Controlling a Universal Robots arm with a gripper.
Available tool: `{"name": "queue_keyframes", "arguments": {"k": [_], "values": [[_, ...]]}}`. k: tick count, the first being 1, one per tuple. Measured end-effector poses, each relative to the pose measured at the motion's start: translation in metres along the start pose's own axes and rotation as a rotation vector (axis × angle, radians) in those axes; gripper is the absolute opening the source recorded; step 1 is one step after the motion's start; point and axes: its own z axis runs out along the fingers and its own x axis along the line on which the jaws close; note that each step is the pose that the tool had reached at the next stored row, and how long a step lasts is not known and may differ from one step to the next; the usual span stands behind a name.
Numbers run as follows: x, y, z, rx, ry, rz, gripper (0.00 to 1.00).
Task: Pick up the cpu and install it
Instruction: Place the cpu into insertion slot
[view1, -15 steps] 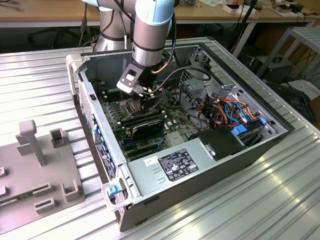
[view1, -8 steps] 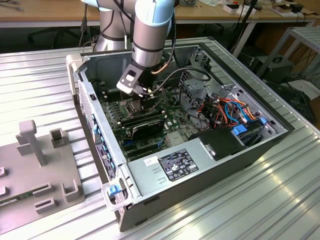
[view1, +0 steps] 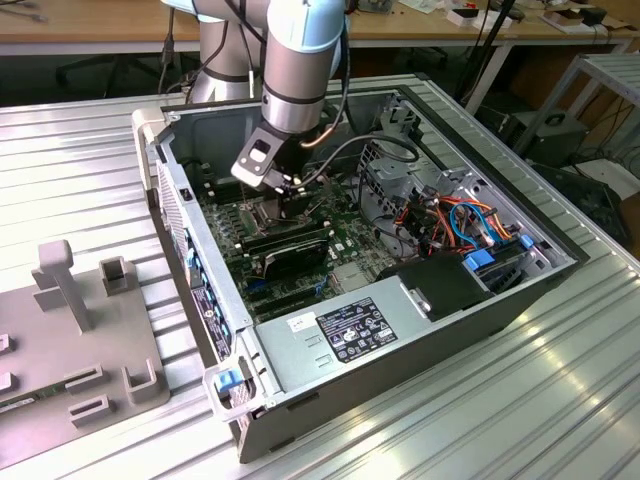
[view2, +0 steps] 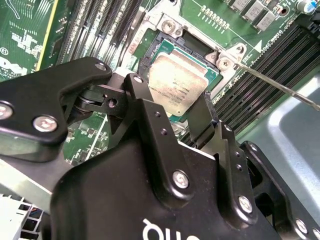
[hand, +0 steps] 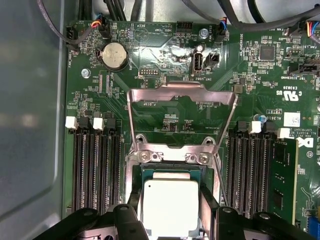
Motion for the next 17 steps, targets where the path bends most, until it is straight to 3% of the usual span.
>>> {"name": "queue_keyframes", "arguments": {"k": [17], "values": [[-0.0002,0.002,0.0004,0.0001,0.0,0.0,0.55]]}}
